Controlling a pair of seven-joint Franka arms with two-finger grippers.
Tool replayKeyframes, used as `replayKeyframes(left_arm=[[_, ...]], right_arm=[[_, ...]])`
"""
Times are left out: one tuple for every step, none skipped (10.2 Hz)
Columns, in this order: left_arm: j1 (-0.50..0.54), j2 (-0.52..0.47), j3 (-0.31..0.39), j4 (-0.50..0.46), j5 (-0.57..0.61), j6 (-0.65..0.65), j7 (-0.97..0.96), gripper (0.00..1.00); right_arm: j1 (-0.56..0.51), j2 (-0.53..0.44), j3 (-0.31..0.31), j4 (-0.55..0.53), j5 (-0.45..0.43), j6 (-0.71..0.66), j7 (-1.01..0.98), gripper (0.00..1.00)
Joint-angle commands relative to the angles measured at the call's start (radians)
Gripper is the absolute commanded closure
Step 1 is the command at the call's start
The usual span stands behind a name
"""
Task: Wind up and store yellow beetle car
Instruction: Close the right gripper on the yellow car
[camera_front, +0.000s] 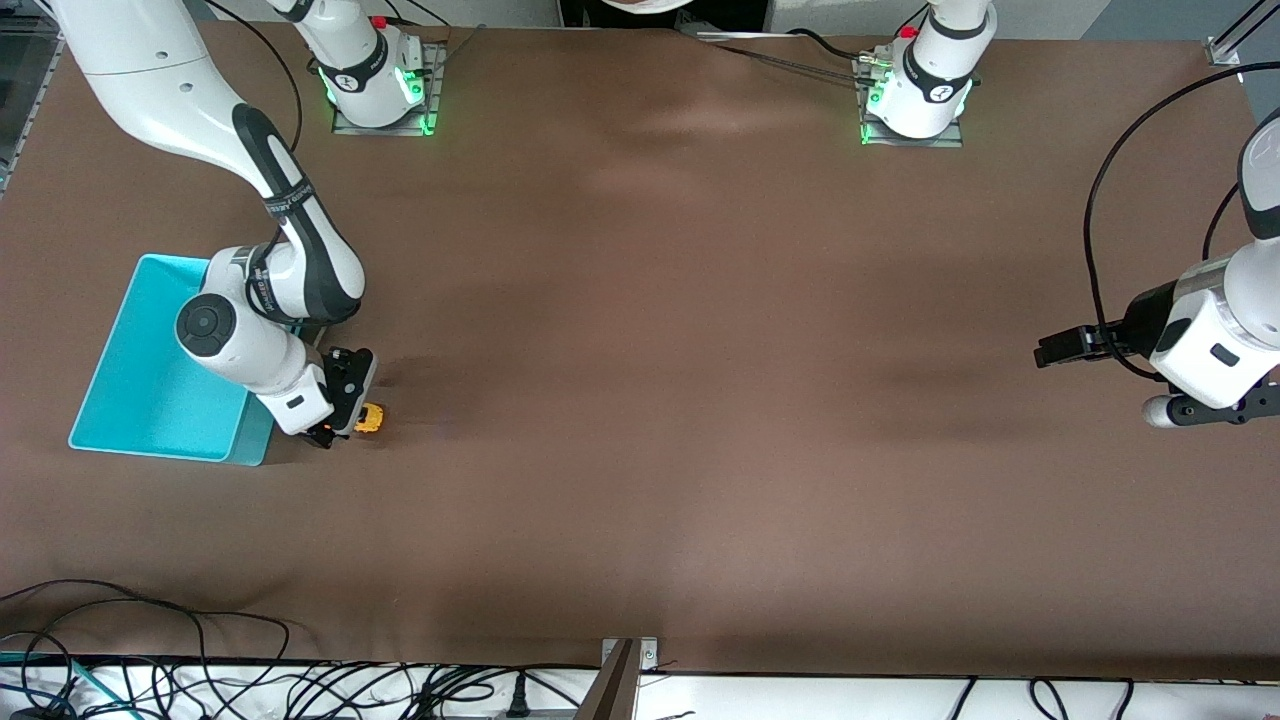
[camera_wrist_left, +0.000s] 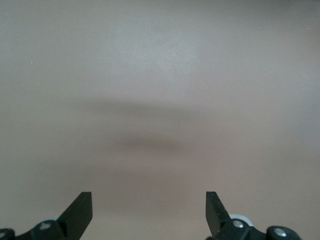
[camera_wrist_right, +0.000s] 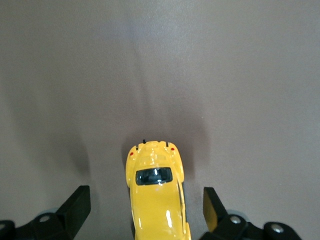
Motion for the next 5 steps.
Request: replayKeyframes(left_arm=[[0.005, -0.016, 0.000, 0.009, -0.029, -0.020, 0.023, 0.00], [0.005, -0.016, -0.001, 0.009, -0.029, -0.022, 0.021, 0.00], [0.003, -0.016, 0.000, 0.009, -0.029, -0.020, 0.023, 0.00], [0.005, -0.016, 0.000, 0.009, -0.029, -0.020, 0.023, 0.00], [0.003, -0.016, -0.001, 0.009, -0.029, -0.020, 0.023, 0.00]], right_arm=[[-0.004, 0.005, 0.006, -0.001, -0.002, 0.015, -0.018, 0.27], [-0.004, 0.005, 0.006, -0.001, -0.002, 0.015, -0.028, 0.45], [-0.004, 0.004, 0.006, -0.001, 0.000, 0.015, -0.031, 0.56], [-0.004, -0.004, 0.006, 0.001, -0.002, 0.010, -0.032, 0.61], [-0.004, -0.019, 0.007, -0.001, -0.002, 0.006, -0.031, 0.67]])
